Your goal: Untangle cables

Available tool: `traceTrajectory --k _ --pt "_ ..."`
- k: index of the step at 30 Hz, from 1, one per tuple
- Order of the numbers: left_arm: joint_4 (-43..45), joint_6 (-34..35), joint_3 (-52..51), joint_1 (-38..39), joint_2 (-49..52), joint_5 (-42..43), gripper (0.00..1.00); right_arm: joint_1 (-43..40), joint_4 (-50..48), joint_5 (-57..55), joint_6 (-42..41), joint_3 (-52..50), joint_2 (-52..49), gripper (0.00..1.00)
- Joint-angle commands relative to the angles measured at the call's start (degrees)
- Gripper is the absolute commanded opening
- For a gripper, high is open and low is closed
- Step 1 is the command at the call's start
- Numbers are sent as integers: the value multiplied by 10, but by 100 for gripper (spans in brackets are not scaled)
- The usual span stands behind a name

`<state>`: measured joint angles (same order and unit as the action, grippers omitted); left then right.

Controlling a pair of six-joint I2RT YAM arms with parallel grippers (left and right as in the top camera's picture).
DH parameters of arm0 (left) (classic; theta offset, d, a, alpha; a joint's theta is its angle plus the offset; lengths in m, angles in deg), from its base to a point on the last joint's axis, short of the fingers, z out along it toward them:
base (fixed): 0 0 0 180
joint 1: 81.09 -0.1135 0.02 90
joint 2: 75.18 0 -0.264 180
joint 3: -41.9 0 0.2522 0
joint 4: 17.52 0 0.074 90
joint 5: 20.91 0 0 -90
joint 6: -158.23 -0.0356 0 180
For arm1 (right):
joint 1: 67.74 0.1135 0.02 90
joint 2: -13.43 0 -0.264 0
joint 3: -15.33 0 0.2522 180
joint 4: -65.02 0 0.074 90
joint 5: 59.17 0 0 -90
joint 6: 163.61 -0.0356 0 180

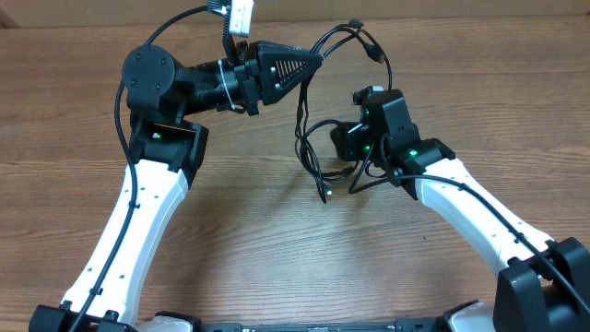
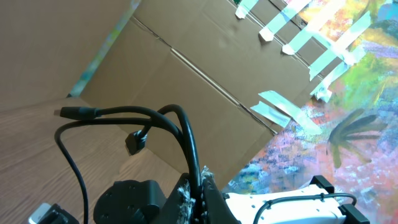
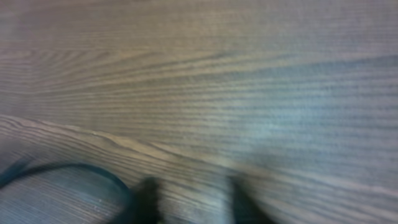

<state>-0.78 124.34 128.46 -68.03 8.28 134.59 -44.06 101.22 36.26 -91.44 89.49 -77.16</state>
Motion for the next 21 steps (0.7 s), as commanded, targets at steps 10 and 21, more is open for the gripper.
traceTrajectory --k 10,21 --pt "-251 -187 9 -97 -11 -8 4 -51 189 -363 -114 -3 8 4" --pt "-556 -369 9 -261 -11 -253 4 -200 233 -358 -113 3 8 4"
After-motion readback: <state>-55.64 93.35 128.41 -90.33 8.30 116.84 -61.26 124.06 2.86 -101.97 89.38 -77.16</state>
